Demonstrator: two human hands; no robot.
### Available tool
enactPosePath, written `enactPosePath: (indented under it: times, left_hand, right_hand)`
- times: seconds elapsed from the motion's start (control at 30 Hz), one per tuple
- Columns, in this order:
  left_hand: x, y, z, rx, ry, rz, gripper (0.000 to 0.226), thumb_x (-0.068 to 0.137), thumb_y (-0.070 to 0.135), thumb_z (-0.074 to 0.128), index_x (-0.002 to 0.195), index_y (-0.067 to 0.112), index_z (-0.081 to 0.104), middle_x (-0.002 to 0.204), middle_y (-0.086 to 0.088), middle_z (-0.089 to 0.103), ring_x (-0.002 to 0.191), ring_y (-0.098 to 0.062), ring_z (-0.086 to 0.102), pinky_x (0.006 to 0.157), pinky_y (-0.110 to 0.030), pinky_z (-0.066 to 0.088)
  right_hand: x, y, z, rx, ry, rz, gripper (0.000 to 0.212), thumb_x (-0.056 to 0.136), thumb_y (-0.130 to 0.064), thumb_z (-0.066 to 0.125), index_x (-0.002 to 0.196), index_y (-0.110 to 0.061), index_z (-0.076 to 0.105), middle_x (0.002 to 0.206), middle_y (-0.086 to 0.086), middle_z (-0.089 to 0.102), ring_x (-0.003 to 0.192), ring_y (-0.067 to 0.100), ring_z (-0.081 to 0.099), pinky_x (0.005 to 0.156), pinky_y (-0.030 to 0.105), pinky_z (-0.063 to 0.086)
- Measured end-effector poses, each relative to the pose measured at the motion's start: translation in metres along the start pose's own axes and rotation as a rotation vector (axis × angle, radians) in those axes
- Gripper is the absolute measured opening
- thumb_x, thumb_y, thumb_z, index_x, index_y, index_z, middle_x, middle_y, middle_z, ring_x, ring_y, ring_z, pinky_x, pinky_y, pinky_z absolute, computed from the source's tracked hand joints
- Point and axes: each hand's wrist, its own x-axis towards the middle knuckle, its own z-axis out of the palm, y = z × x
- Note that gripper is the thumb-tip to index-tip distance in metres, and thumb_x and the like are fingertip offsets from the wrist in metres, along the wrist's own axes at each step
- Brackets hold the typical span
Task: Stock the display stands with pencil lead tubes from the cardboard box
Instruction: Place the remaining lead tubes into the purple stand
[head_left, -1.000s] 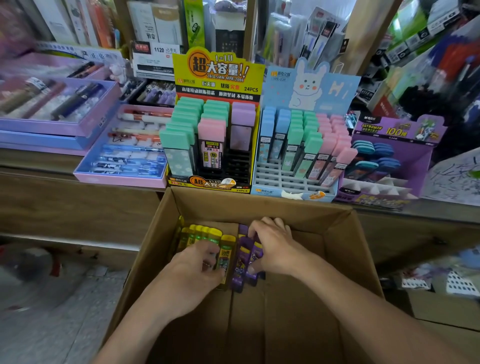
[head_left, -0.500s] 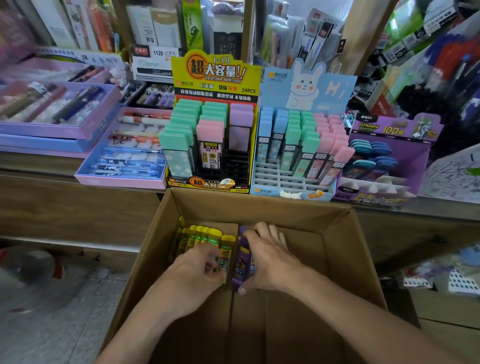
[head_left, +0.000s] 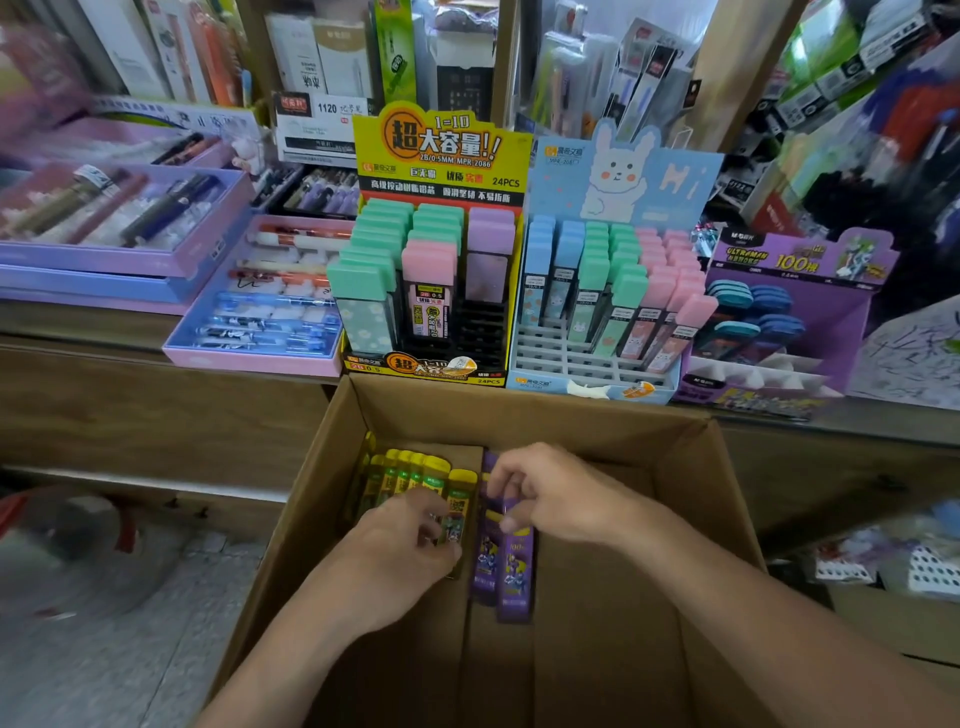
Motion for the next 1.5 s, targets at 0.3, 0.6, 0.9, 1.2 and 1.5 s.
enactPosePath:
  times: [0.3,0.6,0.9,1.2,1.5]
  left_hand:
    - [0.001,0.005,0.007,-0.367,-0.161,0.086,0.014,0.099,0.034,0.064,0.099,0.022,0.071,0.086,0.001,0.077,0.083,-0.013,0.074,0.080,-0.033,0.058]
    - [0.001,0.001,-0.002,-0.414,0.047,0.020,0.018,0.105,0.018,0.055,0.096,0.013,0.070,0.084,-0.007,0.078,0.079,-0.021,0.076,0.077,-0.042,0.059]
    - [0.003,-0.002,-0.002,-0.371,0.039,0.046,0.015,0.103,0.023,0.058,0.095,0.018,0.070,0.082,0.001,0.077,0.077,-0.014,0.075,0.073,-0.034,0.057]
    - [0.003,-0.008,-0.003,-0.352,0.053,0.057,0.013,0.102,0.028,0.059,0.096,0.023,0.069,0.086,0.005,0.078,0.079,-0.010,0.075,0.078,-0.034,0.059]
    - [0.004,-0.008,-0.003,-0.362,0.053,0.057,0.011,0.102,0.029,0.060,0.098,0.025,0.069,0.086,0.010,0.077,0.080,-0.008,0.075,0.080,-0.035,0.060]
  right_hand:
    - [-0.012,-0.021,-0.026,0.524,0.027,-0.142,0.015,0.092,-0.007,0.074,0.096,-0.021,0.076,0.087,0.005,0.077,0.070,0.007,0.067,0.062,0.021,0.053]
    - [-0.032,0.012,-0.006,-0.249,0.169,0.131,0.036,0.099,-0.031,0.065,0.134,-0.031,0.062,0.108,-0.014,0.046,0.107,0.010,0.053,0.093,0.031,0.048]
    - [-0.015,0.011,-0.014,-0.450,-0.023,0.165,0.028,0.109,-0.033,0.041,0.136,-0.032,0.050,0.125,0.004,0.060,0.111,0.026,0.060,0.086,0.043,0.051]
    - [-0.010,0.006,-0.020,-0.596,0.067,0.112,0.016,0.108,-0.042,0.037,0.120,-0.031,0.042,0.106,0.002,0.061,0.097,0.028,0.063,0.072,0.037,0.040]
    - [0.002,-0.020,-0.010,-0.930,-0.003,0.217,0.026,0.102,-0.037,0.049,0.110,-0.019,0.067,0.105,0.004,0.068,0.084,0.026,0.062,0.067,0.036,0.039]
